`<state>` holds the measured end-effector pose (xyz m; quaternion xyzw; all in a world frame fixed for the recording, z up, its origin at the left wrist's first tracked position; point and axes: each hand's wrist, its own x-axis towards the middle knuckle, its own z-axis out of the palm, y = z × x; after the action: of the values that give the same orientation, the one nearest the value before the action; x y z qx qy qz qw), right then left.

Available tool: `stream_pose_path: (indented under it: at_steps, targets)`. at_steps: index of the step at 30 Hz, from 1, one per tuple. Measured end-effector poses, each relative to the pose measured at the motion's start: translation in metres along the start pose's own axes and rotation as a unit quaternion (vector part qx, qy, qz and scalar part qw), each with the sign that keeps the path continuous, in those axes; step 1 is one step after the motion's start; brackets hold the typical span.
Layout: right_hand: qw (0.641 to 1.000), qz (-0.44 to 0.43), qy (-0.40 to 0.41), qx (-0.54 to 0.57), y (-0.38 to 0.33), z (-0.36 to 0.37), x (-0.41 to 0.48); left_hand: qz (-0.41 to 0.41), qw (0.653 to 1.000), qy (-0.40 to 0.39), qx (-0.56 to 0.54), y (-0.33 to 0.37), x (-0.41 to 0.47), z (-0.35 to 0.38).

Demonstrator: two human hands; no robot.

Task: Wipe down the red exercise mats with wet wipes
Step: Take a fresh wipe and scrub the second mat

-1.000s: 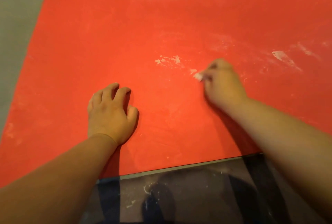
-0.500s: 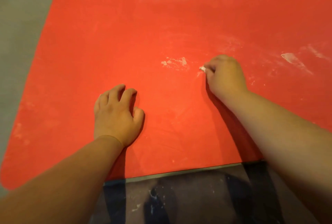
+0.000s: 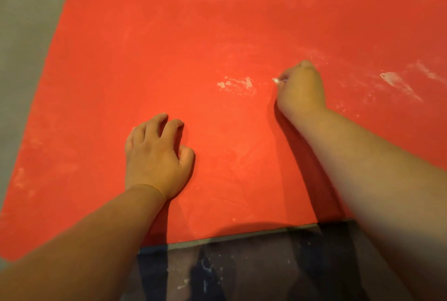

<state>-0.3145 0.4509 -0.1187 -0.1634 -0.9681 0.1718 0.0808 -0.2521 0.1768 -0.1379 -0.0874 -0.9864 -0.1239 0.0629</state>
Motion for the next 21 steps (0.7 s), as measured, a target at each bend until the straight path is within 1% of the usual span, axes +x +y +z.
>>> stream_pose_path:
  at_steps: [1,2,3,5,7,8,9,10,12,13,14,15,16,17,19,21]
  targets:
    - [1.0,-0.007,-0.012,0.006,-0.011,0.004,-0.01,0.0,1.0,0.0,0.001,0.0,0.0,-0.001]
    - [0.999,-0.036,-0.028,0.018,-0.024,0.01,-0.029,-0.001,1.0,0.001,0.001,0.001,0.0,-0.001]
    - [0.995,-0.083,-0.04,0.035,-0.036,0.015,-0.054,-0.001,1.0,0.001,0.001,0.001,0.0,-0.001]
    - [0.977,-0.178,-0.067,0.094,-0.054,0.013,-0.11,-0.003,1.0,0.003,0.0,0.0,0.0,-0.001]
    - [0.953,-0.259,-0.093,0.129,-0.048,0.008,-0.132,-0.003,1.0,0.004,-0.001,0.0,0.0,0.0]
    - [0.948,-0.284,-0.097,0.11,-0.039,0.006,-0.122,-0.003,1.0,0.006,-0.003,-0.001,0.0,0.001]
    - [0.954,-0.274,-0.087,0.082,-0.03,0.004,-0.105,-0.003,1.0,0.005,-0.003,-0.001,0.0,0.001]
    - [0.968,-0.234,-0.059,0.061,-0.021,0.004,-0.081,-0.002,1.0,0.005,-0.003,-0.001,0.0,0.002]
    - [0.993,-0.104,0.001,0.046,-0.008,0.006,-0.025,-0.003,1.0,0.006,-0.005,-0.001,0.0,0.002]
    - [0.998,-0.044,0.015,0.042,-0.009,0.008,-0.005,-0.003,1.0,0.006,-0.005,0.0,0.001,0.002]
    - [0.999,-0.008,0.022,0.04,-0.017,0.012,0.005,-0.004,1.0,0.006,-0.007,0.0,0.0,0.001]
    - [0.999,-0.003,0.017,0.046,-0.03,0.016,0.005,-0.005,1.0,0.006,-0.008,0.0,0.0,0.001]
    - [0.998,-0.027,-0.002,0.048,-0.043,0.021,-0.004,-0.006,1.0,0.006,-0.009,0.001,0.0,0.0]
    - [0.996,-0.068,-0.02,0.058,-0.054,0.026,-0.02,-0.007,1.0,0.006,-0.009,0.001,0.0,0.0]
    - [0.98,-0.17,-0.044,0.092,-0.065,0.031,-0.073,-0.008,1.0,0.004,-0.009,0.0,0.001,0.0]
    - [0.962,-0.235,-0.079,0.118,-0.056,0.023,-0.111,-0.008,1.0,0.004,-0.009,-0.001,0.001,0.0]
